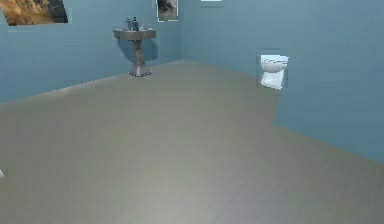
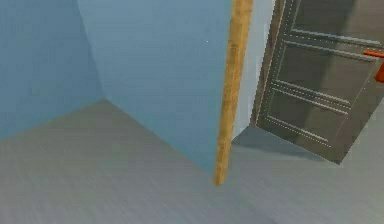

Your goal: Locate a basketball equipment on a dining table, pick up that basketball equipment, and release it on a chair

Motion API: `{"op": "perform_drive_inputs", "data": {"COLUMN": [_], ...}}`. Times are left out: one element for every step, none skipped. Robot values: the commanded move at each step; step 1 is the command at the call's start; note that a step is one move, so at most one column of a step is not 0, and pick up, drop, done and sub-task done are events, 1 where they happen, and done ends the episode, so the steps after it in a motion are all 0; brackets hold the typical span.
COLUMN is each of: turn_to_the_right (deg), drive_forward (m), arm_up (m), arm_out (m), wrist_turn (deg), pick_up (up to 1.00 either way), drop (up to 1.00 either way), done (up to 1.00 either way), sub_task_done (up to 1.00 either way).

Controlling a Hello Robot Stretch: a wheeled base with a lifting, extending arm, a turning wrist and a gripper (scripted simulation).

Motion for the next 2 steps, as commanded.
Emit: {"op": "perform_drive_inputs", "data": {"turn_to_the_right": [21.0,0.0], "drive_forward": [0.00,0.10], "arm_up": [0.00,0.00], "arm_out": [0.00,0.00], "wrist_turn": [0.0,0.0], "pick_up": [0.00,0.00], "drop": [0.00,0.00], "done": [0.00,0.00], "sub_task_done": [0.00,0.00]}}
